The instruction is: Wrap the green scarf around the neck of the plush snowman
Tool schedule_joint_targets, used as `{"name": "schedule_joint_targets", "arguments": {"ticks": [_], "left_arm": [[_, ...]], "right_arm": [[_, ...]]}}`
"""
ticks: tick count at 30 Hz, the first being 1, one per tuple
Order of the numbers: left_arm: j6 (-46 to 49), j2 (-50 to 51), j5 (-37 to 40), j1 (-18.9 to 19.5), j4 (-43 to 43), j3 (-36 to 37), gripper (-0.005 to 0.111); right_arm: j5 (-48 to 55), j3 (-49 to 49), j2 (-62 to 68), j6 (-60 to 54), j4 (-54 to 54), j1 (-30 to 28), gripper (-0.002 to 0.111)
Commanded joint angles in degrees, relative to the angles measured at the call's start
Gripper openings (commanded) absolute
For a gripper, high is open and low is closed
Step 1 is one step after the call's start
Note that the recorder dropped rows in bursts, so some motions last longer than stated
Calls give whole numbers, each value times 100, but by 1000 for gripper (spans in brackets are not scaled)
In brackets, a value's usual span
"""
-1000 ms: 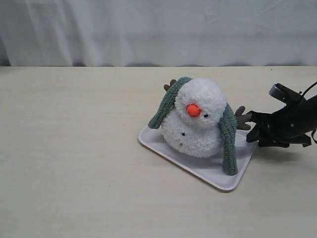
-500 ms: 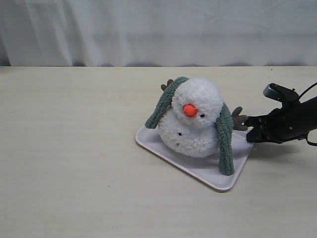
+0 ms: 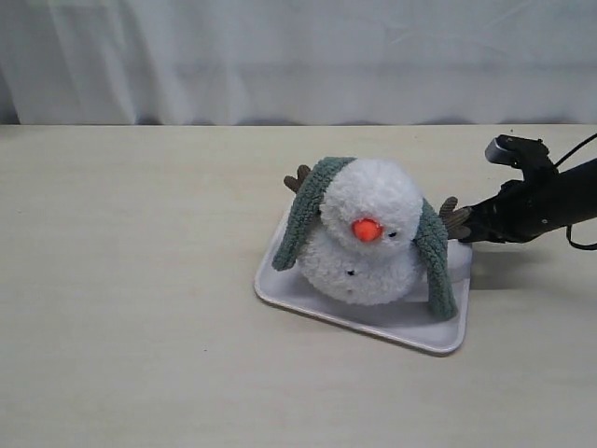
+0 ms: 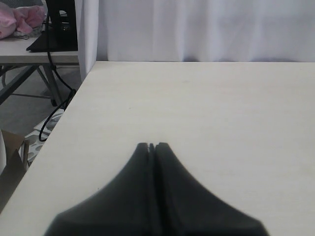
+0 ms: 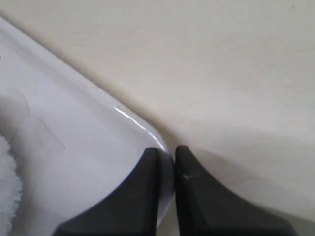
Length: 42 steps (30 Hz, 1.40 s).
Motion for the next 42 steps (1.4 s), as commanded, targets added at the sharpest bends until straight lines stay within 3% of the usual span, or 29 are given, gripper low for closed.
{"name": "schedule_joint_targets", "arguments": {"ticks": [1,10,15,19,25,30,37,42], "left_arm": [[0,-13,-66,-25,16,11,0],[0,-13,-66,-25,16,11,0],[0,-13,-66,-25,16,11,0],[0,-13,-66,-25,16,11,0],[0,-13,-66,-25,16,11,0],[0,-13,-66,-25,16,11,0],[0,-13,-66,-25,16,11,0],[0,-13,-66,-25,16,11,0]], "right_arm": [[-444,-51,110,-407,76,273,4],[-969,-753,484,-385,76,893,4],[-1363,-751,556,-385,76,939,5],[-1386,-751,556,-385,76,939,26],[-1386,-751,522,-142,76,939,43],[-1252,-751,295,741,-495,905,43],[-1091,-751,-107,3314,-2849,905,43],[-457,-751,-285,4428,-3722,905,43]]}}
